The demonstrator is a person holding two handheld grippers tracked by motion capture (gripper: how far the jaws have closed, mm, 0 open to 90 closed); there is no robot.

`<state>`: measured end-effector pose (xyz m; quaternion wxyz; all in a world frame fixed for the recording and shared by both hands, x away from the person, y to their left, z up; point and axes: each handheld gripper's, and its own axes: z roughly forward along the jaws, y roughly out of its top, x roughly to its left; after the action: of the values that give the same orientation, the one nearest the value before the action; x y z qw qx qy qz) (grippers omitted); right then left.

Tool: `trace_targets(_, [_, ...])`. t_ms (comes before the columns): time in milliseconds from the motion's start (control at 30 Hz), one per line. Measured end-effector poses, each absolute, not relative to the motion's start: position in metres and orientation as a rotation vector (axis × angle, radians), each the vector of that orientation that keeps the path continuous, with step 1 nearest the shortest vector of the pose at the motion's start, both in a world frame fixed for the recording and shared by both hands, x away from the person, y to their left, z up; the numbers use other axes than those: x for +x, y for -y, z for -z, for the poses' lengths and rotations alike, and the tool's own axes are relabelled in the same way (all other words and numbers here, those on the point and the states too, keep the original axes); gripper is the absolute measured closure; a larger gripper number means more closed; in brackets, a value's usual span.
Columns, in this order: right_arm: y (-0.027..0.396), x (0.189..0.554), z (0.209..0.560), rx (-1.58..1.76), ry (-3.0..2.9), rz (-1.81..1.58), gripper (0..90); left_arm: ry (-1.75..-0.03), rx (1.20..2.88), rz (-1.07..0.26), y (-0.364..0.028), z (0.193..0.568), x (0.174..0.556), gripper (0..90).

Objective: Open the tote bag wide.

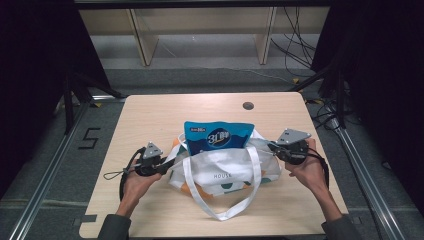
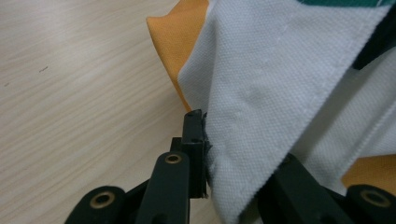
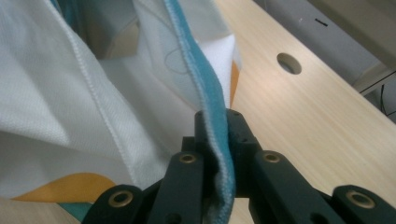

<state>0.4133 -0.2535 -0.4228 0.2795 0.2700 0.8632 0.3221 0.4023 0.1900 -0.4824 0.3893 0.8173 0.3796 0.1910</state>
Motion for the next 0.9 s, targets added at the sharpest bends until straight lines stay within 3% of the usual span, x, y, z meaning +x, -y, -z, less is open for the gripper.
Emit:
trace_targets(433, [0.251,0.433,0.493,0.824,-2.483,-0.765,85.7,-1.006,2.13,-0.43,-0.191,0.509,0.404,77.6])
trace_targets(767, [0.251,0.434,0.497,0.809,-2.487,-0.782,85.6,-1.067,2.101,-0.42,-0.195,0.51,0.404,73.1])
trace_targets(800, [0.25,0.432,0.497,0.829,-2.464,-0.769,84.4,-1.073,2.091,-0.436,-0.194,0.509,0.404,71.2])
trace_targets(900, [0.253,0.433,0.49,0.898,-2.433,-0.754,66.3,-1.09,2.091,-0.477,-0.193,0.502,0.402,61.7])
